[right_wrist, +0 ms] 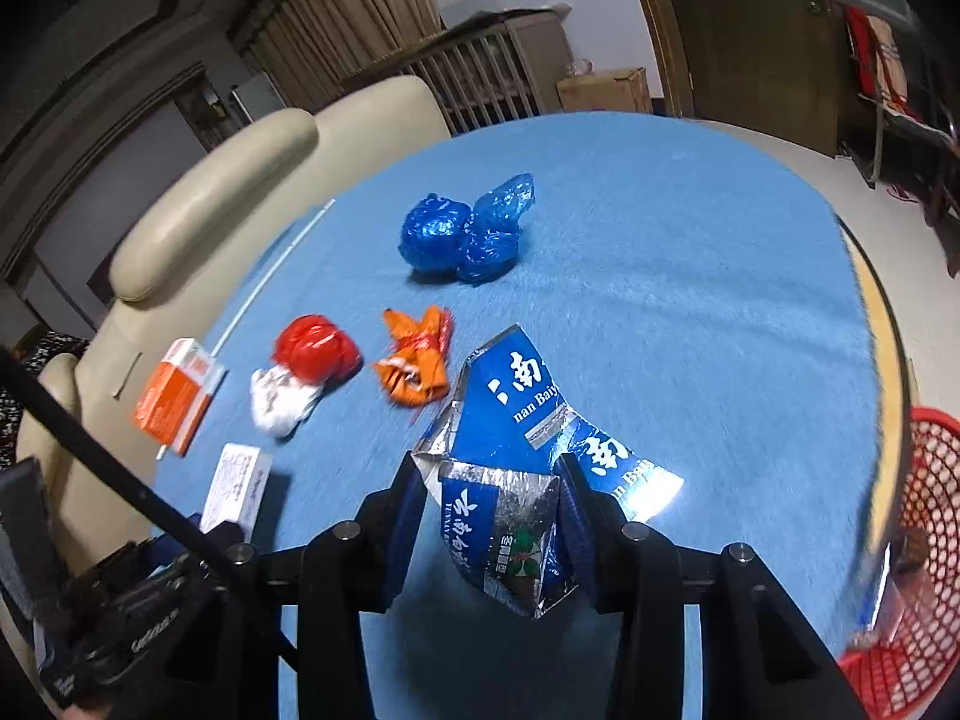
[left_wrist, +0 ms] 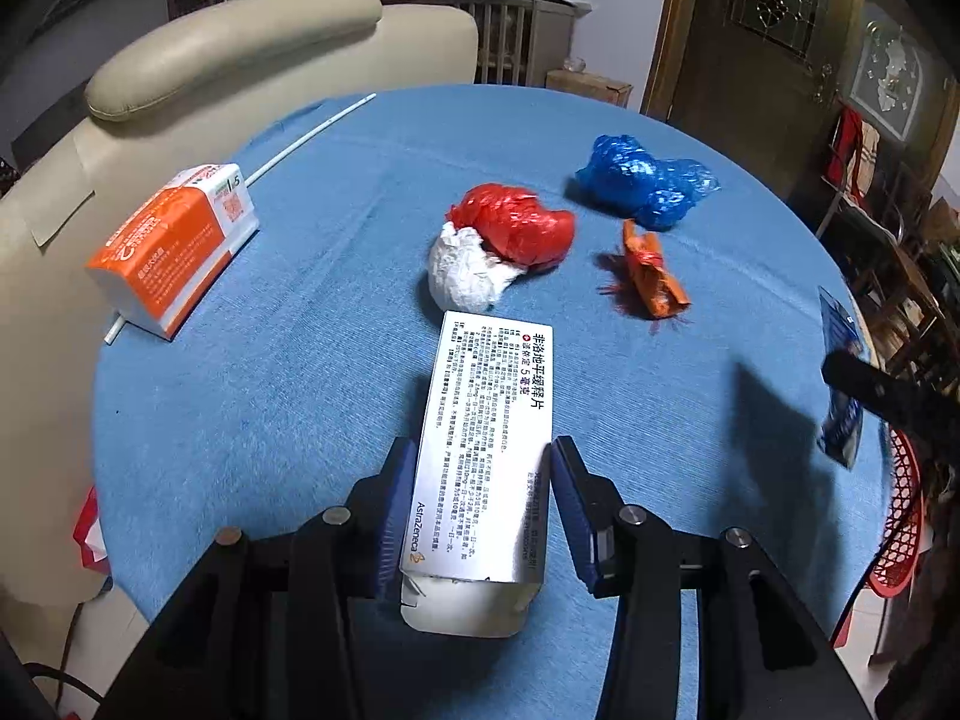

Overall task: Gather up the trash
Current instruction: 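Carry the snack bag with the right gripper over the red basket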

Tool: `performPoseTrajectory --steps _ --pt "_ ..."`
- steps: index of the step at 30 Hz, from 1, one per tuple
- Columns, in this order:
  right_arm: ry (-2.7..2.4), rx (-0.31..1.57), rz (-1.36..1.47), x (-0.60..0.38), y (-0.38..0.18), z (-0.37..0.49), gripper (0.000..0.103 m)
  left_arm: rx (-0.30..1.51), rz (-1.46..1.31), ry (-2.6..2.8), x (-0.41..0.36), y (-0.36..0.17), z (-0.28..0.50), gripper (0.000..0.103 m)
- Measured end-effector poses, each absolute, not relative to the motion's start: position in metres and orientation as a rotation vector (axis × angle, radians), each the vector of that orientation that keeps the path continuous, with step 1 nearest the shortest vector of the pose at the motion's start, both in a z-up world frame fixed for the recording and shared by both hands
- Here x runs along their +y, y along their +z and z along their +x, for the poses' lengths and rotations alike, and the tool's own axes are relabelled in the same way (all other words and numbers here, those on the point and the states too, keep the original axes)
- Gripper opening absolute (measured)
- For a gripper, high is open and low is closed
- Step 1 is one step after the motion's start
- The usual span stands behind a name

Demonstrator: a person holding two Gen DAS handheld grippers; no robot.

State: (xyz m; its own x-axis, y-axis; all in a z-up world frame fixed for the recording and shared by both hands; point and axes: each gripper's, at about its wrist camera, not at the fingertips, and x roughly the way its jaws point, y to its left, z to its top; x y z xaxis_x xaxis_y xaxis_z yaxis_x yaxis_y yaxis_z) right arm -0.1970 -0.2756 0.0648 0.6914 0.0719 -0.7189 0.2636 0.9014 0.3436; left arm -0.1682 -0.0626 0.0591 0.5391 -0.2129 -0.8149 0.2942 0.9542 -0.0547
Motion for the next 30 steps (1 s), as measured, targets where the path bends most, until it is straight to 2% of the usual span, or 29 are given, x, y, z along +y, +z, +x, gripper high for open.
performPoseTrajectory --steps 17,30 --pt "-0.077 0.651 0.473 -0.262 0.104 -0.298 0.046 0.868 0.134 -0.299 -0.078 0.101 -0.227 0.047" --pt "-0.075 0.597 0.462 -0.265 0.123 -0.321 0.046 0.833 0.150 -0.303 -0.087 0.117 -0.238 0.047"
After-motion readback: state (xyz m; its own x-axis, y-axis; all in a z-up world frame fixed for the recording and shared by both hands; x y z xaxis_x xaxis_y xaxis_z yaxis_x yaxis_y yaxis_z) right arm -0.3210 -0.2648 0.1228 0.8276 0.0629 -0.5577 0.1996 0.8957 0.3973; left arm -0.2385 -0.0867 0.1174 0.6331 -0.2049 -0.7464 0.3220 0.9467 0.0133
